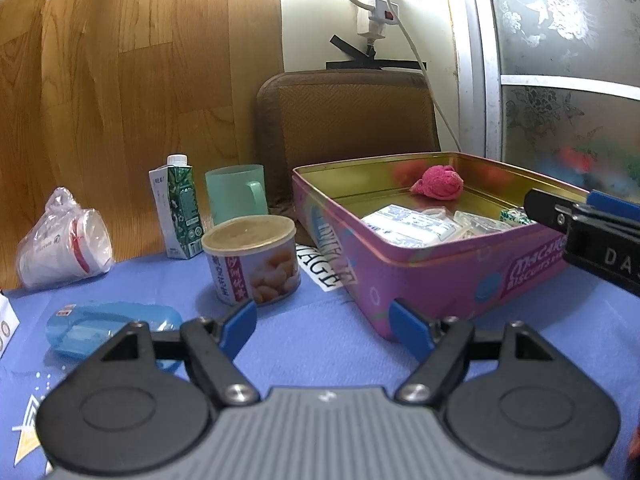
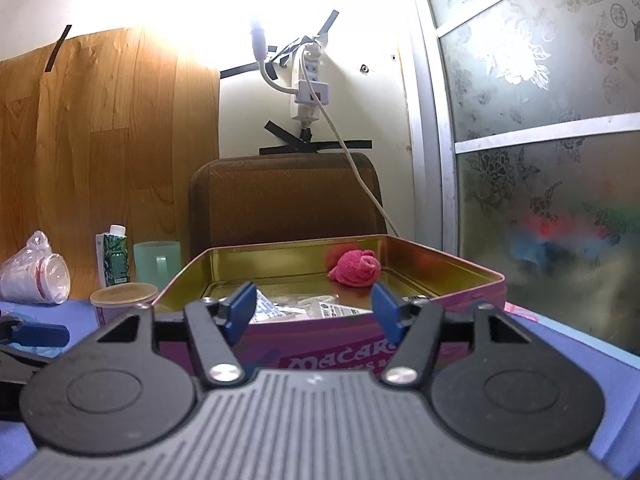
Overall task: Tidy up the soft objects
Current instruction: 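Withdraw both open tools from the tin back over the table, then reach the right tool to the clear blue plastic case and grasp it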
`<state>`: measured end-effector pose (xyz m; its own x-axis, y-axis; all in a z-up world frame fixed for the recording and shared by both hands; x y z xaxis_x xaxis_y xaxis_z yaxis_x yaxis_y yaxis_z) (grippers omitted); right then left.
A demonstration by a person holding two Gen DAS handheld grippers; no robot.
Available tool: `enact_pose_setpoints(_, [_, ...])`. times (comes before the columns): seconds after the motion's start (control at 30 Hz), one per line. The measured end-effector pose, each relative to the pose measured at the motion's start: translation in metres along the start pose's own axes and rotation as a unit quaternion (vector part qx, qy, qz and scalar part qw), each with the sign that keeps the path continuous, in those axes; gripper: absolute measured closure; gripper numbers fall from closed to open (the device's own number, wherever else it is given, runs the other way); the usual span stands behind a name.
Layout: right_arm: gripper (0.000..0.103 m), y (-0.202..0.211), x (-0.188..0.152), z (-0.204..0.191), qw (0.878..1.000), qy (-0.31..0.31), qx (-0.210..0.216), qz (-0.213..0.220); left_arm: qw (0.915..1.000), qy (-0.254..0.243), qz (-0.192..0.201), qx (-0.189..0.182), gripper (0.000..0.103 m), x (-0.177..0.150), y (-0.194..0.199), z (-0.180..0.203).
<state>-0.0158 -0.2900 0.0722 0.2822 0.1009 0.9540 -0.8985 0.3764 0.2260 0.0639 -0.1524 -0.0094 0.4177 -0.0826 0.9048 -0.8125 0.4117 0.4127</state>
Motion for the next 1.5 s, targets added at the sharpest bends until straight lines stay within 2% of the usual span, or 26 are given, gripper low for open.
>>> enact_pose_setpoints(0.07, [0.024, 0.002, 0.0, -0.001, 1.0, 0.004, 0.004, 0.004, 1.0, 0.005, 0.0, -0.001, 0.027, 0.0, 0.0, -0.002])
enact_pose_setpoints(0.33, [0.019, 0.001, 0.001, -0.004, 1.0, 0.012, 0.008, 0.0, 0.9999, 0.011, -0.002, -0.005, 0.024, 0.001, 0.0, -0.004])
enact_pose_setpoints(0.57, [0.019, -0.006, 0.001, -0.008, 0.999, 0.024, 0.011, -0.023, 0.9998, 0.019, -0.007, -0.008, 0.024, 0.001, 0.001, -0.007])
enact_pose_setpoints(0.7, [0.019, -0.008, 0.002, -0.015, 0.998, 0.045, 0.013, -0.032, 0.9995, 0.029, -0.011, -0.01, 0.018, 0.002, 0.003, -0.013])
enact_pose_setpoints(0.83, [0.02, -0.003, 0.003, -0.02, 0.998, 0.052, 0.009, -0.025, 0.9983, 0.058, -0.005, 0.003, 0.018, 0.005, 0.013, -0.036])
enact_pose_setpoints(0.97, [0.02, 0.007, 0.014, -0.037, 0.995, 0.065, 0.07, -0.005, 0.9915, 0.123, 0.025, 0.034, 0.017, 0.015, 0.031, -0.088])
enact_pose_setpoints(1.07, [0.019, 0.004, 0.029, -0.063, 0.979, 0.094, 0.179, -0.006, 0.9791, 0.17, 0.052, 0.1, 0.016, 0.021, 0.044, -0.143])
enact_pose_setpoints(1.13, [0.019, -0.008, 0.038, -0.089, 0.952, 0.122, 0.279, -0.04, 0.9653, 0.201, 0.064, 0.155, 0.016, 0.018, 0.051, -0.177])
enact_pose_setpoints(1.2, [0.019, -0.019, 0.044, -0.12, 0.931, 0.156, 0.325, -0.055, 0.9482, 0.236, 0.062, 0.203, 0.016, 0.01, 0.053, -0.207])
enact_pose_setpoints(1.23, [0.019, -0.026, 0.046, -0.134, 0.922, 0.167, 0.344, -0.061, 0.9403, 0.259, 0.052, 0.215, 0.018, 0.006, 0.051, -0.22])
enact_pose_setpoints(1.3, [0.019, -0.044, 0.05, -0.164, 0.906, 0.178, 0.376, -0.079, 0.9309, 0.3, 0.033, 0.205, 0.019, 0.002, 0.046, -0.237])
enact_pose_setpoints(1.33, [0.019, -0.054, 0.051, -0.176, 0.901, 0.182, 0.384, -0.089, 0.9308, 0.299, 0.028, 0.209, 0.019, 0.002, 0.043, -0.238])
enact_pose_setpoints(1.5, [0.019, -0.102, 0.043, -0.224, 0.87, 0.211, 0.418, -0.154, 0.9461, 0.241, 0.035, 0.214, 0.018, 0.006, 0.034, -0.222])
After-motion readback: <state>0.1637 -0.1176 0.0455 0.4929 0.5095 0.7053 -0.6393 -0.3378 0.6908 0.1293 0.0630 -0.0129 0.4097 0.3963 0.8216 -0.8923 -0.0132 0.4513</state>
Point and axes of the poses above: each gripper's, at about its wrist camera, not at the fingertips, and y roughly against the way its jaws point, z to its right, x to its top, the point moved 1 cm from there along -y, roughly the way its jaws point, and after that the axes turned 11 degrees about y, right-handed, at the moved point
